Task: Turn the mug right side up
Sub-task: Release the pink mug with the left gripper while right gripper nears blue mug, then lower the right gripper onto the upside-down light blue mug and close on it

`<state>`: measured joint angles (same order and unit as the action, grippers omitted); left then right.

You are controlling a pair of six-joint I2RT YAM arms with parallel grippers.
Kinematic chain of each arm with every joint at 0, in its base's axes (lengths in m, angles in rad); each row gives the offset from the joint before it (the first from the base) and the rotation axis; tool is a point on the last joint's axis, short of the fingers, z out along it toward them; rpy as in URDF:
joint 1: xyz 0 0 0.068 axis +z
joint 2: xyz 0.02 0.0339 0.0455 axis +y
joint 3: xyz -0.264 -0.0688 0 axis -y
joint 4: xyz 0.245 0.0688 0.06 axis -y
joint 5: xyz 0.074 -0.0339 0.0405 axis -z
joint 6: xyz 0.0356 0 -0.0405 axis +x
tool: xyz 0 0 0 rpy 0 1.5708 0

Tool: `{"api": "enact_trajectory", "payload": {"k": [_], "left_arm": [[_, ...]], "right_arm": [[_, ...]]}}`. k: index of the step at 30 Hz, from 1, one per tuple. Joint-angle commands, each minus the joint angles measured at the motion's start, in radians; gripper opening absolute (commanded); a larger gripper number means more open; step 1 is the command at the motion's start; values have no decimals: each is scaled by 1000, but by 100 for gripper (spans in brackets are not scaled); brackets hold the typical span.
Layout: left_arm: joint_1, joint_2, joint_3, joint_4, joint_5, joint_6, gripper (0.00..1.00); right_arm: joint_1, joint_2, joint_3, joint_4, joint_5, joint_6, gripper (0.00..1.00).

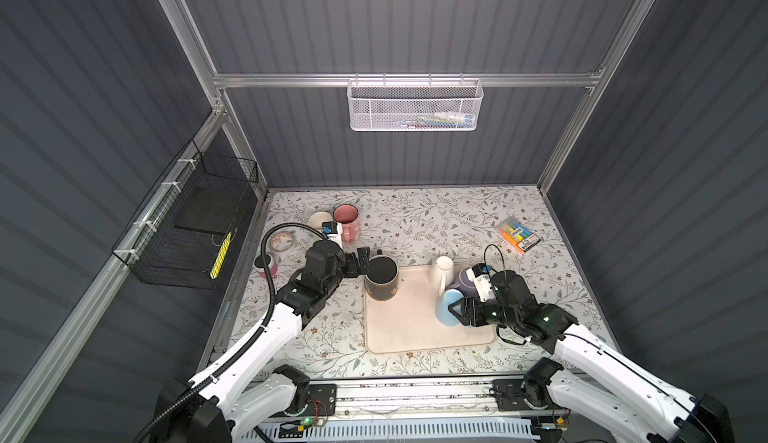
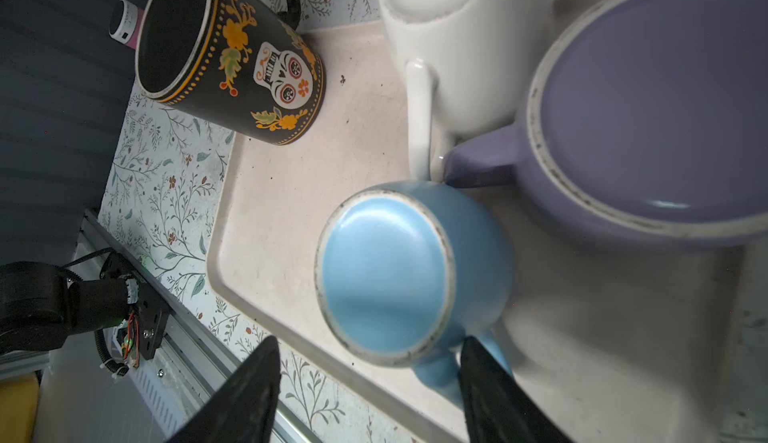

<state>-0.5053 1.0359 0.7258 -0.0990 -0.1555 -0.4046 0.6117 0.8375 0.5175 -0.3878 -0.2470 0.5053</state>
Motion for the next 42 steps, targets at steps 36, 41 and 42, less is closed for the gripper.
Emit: {"api": "enact_trajectory", "payload": {"k": [36,41,42], "left_arm": [[-7,-94,-22,-48,34,10,100],[-7,-101,-25,-57,34,11,100],[-7,-104,-27,-57,34,10,100]], "right_arm": [[197,373,315,-387,289,-66,43],[202,421,342,-394,310,-82,39],[203,430,347,-396,313,-85,38]]}}
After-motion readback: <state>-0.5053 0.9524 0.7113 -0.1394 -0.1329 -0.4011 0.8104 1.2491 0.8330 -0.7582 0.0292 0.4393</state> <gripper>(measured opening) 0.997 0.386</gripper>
